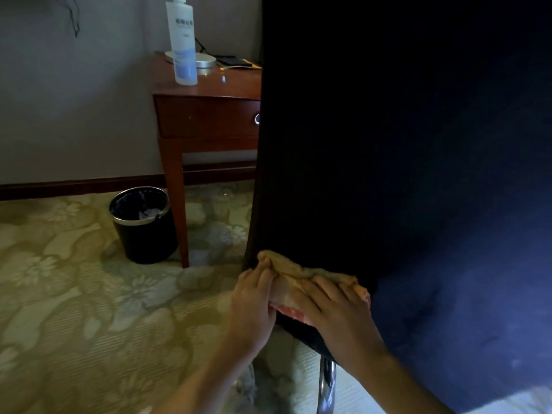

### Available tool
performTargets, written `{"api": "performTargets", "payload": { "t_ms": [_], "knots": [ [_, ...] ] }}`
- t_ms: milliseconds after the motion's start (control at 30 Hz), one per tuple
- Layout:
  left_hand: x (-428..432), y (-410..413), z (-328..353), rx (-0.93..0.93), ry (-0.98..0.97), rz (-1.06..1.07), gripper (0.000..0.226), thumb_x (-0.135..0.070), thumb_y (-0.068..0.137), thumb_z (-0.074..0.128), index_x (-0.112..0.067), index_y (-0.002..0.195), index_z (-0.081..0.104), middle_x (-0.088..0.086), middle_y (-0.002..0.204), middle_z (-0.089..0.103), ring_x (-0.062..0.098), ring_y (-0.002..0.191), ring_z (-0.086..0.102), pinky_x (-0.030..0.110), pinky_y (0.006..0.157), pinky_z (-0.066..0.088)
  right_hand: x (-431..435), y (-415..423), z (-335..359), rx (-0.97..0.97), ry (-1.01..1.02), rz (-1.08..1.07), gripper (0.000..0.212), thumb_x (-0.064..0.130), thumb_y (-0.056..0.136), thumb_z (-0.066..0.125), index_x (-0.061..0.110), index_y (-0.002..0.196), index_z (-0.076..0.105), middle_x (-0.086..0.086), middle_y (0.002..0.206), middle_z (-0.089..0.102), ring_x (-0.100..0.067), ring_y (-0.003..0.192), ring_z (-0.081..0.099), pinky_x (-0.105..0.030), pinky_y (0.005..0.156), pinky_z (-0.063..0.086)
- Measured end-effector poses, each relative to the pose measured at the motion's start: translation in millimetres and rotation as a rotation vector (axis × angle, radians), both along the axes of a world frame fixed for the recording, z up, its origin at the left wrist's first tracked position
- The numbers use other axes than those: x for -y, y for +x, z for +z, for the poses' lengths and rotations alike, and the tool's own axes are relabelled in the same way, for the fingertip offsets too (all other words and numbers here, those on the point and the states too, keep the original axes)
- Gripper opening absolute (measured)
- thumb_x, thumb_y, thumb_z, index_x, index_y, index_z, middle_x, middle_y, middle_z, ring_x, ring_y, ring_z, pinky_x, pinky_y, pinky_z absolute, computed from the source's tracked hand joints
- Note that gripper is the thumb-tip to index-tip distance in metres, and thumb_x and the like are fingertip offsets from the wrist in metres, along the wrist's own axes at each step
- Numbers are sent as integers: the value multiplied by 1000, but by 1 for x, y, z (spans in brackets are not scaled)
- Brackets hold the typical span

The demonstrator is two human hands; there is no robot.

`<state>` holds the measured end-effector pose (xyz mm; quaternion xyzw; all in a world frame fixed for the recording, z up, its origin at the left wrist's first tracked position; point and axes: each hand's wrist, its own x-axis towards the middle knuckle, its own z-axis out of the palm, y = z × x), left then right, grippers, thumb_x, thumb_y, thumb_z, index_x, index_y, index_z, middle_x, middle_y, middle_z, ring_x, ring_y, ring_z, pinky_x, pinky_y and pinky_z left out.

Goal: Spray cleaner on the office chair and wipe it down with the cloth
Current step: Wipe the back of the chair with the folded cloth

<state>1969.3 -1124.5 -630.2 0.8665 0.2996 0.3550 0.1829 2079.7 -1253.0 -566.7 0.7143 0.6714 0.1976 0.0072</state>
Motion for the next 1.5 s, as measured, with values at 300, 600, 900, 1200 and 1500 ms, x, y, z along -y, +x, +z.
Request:
{"api": "performTargets", "payload": {
  "t_ms": [300,600,900,1200,1500],
  "knots": [
    [70,2,75,-30,159,-233,59,-16,53,89,-21,103,58,-10,90,66,9,83,63,21,81,51,91,13,60,-76,201,-56,43,22,72,44,29,110,62,9,109,67,-20,100,63,-44,69,53],
    [139,35,269,388,647,-225,42,-3,67,73,-9,107,60,10,106,66,30,99,59,39,93,43,191,26,232,236,652,-14,47,-3,91,32,13,115,69,-5,116,67,-30,109,58,-42,83,48],
    [152,57,338,337,809,-261,47,-2,76,69,-2,122,59,13,130,54,27,124,46,37,101,42,198,75,269,284,832,20,36,9,98,39,16,124,63,-7,135,54,-30,126,48,-47,99,43],
    [117,76,247,334,871,-268,43,0,86,60,-6,128,54,11,129,59,24,123,52,43,97,46,162,95,179,199,853,22,57,-11,80,54,23,125,58,1,134,56,-20,128,43,-42,87,51],
    [104,83,165,319,789,-328,41,1,89,55,-6,129,50,7,134,48,22,127,48,38,104,42,148,96,95,172,832,-12,39,1,97,36,23,120,60,2,130,56,-21,123,48,-46,89,49]
  ]
}}
